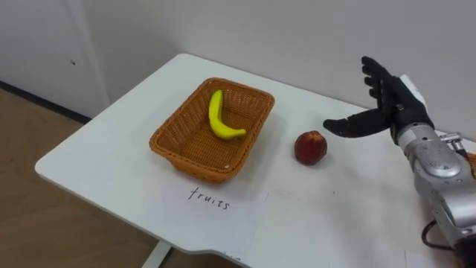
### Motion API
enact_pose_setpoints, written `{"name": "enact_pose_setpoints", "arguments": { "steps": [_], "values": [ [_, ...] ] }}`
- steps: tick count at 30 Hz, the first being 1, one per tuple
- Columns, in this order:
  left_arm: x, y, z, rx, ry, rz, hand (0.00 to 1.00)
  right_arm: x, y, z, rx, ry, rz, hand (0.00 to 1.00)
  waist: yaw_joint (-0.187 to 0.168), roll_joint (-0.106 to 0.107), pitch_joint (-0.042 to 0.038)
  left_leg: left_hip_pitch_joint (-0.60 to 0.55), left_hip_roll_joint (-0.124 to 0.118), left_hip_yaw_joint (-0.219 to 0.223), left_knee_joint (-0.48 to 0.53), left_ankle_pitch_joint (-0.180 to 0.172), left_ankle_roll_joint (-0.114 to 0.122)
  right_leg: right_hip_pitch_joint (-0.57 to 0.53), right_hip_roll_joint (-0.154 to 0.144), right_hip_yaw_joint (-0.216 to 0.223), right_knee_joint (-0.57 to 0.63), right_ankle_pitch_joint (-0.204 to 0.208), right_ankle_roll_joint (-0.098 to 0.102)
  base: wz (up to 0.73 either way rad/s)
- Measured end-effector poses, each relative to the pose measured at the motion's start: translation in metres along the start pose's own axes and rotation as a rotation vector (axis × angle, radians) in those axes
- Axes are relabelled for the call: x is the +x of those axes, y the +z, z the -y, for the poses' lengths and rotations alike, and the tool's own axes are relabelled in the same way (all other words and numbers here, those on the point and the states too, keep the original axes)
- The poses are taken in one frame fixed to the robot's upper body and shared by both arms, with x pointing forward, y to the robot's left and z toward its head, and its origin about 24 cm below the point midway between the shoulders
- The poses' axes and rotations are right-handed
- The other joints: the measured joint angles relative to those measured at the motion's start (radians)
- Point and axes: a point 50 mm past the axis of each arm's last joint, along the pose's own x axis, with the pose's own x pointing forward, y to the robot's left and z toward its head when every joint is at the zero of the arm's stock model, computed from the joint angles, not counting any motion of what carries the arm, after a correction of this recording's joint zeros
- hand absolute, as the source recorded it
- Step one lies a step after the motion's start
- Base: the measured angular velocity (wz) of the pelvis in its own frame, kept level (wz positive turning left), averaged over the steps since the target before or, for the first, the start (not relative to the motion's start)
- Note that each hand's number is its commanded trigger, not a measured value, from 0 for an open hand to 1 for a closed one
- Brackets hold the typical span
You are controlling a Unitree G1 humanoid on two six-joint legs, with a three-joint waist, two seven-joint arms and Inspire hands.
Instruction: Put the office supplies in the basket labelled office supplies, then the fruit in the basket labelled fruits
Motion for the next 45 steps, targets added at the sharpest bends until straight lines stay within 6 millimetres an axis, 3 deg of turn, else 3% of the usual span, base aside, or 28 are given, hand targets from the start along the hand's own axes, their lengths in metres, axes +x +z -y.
{"name": "enact_pose_setpoints", "arguments": {
  "steps": [6,11,15,18,20,33,45],
  "values": [
    [-0.001,-0.003,0.002,0.015,0.0,-0.003,0.0,0.0,-0.005,0.001,-0.002,-0.004,-0.018,0.0,-0.002,-0.001,-0.0009,-0.025,-0.001,-0.012,0.011,0.0,0.0,-0.019,0.0,-0.017,0.0,0.001,0.0,0.06],
    [-0.001,-0.001,0.003,0.015,0.003,0.006,0.0,-0.001,-0.033,0.008,0.045,-0.023,-0.131,0.0,0.004,0.009,-0.0057,-0.081,-0.002,-0.02,0.042,0.0,-0.001,-0.053,0.0,-0.029,0.004,0.002,-0.002,0.1],
    [-0.001,0.0,0.006,0.01,-0.001,0.007,0.0,-0.002,-0.047,0.015,0.059,-0.038,-0.199,0.0,0.021,0.025,-0.0036,-0.096,-0.002,-0.024,0.041,0.001,-0.001,-0.07,-0.002,-0.029,0.014,0.002,-0.003,0.01],
    [-0.001,0.001,0.007,0.018,-0.006,0.012,0.0,0.001,-0.044,0.019,0.052,-0.048,-0.192,0.0,0.022,0.026,-0.0032,-0.122,0.0,-0.025,0.053,0.006,-0.003,-0.102,-0.002,-0.029,0.023,0.002,-0.004,0.01],
    [0.0,0.003,0.009,0.029,-0.013,0.019,0.0,0.006,-0.041,0.023,0.052,-0.06,-0.195,0.0,0.021,0.027,0.0031,-0.129,-0.001,-0.025,0.06,0.007,-0.003,-0.108,-0.003,-0.028,0.028,0.003,-0.004,0.0],
    [0.001,-0.001,0.012,0.044,-0.007,-0.003,0.0,0.008,-0.046,0.024,0.042,-0.045,-0.227,0.0,0.029,0.004,0.0156,-0.173,0.01,-0.023,0.079,0.007,-0.003,-0.148,-0.003,-0.032,0.055,0.002,-0.005,0.0],
    [0.001,0.0,0.016,0.061,-0.032,0.023,0.0,0.007,-0.051,0.017,0.002,0.023,-0.239,0.0,0.03,0.004,0.0165,-0.17,0.01,-0.023,0.094,0.006,-0.003,-0.134,-0.001,-0.033,0.055,0.007,-0.012,0.0]
  ]
}}
